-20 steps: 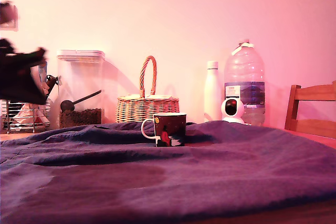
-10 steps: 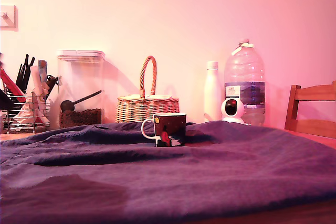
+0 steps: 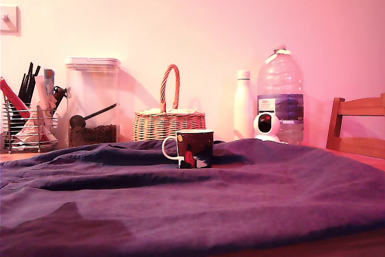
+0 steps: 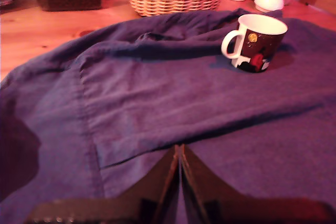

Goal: Pick up the coffee capsules on the table and drop them inside the coffee cup

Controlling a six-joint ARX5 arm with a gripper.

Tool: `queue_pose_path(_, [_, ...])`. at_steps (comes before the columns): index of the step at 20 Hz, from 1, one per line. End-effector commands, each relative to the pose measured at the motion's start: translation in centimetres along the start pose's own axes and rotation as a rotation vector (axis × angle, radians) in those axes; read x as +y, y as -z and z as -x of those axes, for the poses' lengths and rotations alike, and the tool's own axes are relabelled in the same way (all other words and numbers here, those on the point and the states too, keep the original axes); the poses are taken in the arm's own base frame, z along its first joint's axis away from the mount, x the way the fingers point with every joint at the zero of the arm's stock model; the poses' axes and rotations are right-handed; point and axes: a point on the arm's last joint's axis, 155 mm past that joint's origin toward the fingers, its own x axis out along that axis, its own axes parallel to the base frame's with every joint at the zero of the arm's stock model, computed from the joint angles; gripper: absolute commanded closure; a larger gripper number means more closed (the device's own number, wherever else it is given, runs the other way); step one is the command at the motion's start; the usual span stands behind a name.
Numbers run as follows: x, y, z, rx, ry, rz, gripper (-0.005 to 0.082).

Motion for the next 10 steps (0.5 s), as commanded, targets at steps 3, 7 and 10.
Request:
queue_pose_path(3, [0.3,0.4,0.7,-0.007,-0.017,0.002,0.0792])
queue_pose_path(7, [0.1,0.1,1.6,-0.022,-0.016,-0.001,0.0793])
queue_pose_path(10, [0.2,0.2,2.3,-0.025,-0.027,-0.001,0.0792])
